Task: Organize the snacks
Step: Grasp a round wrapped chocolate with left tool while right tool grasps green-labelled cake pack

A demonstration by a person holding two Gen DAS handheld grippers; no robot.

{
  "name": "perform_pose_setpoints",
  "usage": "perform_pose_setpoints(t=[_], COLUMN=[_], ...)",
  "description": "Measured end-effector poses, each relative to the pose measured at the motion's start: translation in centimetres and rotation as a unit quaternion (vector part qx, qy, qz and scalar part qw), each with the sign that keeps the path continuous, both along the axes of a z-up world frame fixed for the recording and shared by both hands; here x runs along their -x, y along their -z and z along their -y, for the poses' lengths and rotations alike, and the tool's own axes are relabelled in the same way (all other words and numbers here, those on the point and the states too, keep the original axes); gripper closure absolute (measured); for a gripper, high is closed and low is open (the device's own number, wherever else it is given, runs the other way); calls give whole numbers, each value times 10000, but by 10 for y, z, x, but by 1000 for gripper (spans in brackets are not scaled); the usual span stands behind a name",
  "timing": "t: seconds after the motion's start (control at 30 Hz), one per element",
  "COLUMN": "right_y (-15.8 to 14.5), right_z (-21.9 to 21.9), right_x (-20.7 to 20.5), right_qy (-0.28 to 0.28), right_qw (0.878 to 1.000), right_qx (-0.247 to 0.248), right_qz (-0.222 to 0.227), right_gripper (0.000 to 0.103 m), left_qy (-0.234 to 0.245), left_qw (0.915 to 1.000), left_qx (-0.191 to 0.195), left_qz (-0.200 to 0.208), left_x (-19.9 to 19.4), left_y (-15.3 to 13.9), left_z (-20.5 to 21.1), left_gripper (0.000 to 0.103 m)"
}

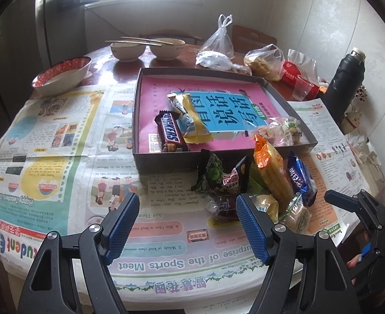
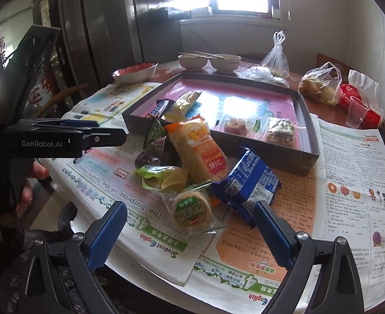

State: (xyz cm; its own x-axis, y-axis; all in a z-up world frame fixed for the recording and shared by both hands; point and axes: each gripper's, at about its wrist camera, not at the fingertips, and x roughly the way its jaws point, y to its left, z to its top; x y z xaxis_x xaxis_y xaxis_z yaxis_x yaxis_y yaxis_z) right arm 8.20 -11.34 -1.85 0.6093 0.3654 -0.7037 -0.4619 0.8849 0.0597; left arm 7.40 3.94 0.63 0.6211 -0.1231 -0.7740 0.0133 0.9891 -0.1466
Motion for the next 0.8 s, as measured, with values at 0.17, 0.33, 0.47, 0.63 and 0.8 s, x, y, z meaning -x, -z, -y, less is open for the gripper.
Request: perform_pose_setpoints(t=[0.17, 0.33, 0.47, 0.63, 0.8], right_y=[8, 15, 17, 19, 20], right_z=[-7, -11, -11, -14, -16], right_x=[-2, -5, -7, -7, -8], right_qy=[-128, -183, -212, -243, -288], right_qw=[9999, 9996, 9996, 9994, 9993], right_qx=[106, 186, 164, 207, 221], right_qz=[-33, -62, -126, -116, -133], right_gripper=[26, 43, 50, 55, 58], left_qy=[121, 177, 259, 273, 281], left_qw=[9998, 9995, 9992, 9991, 9992], left_qx=[-30, -65, -92, -161, -132], left_qz=[-156, -252, -284, -274, -254], left_x=[-6, -10, -13, -17, -20], left_y=[12, 20, 24, 26, 26], left_z=[8, 14, 21, 27, 28], left_gripper=[26, 26, 26, 26, 26])
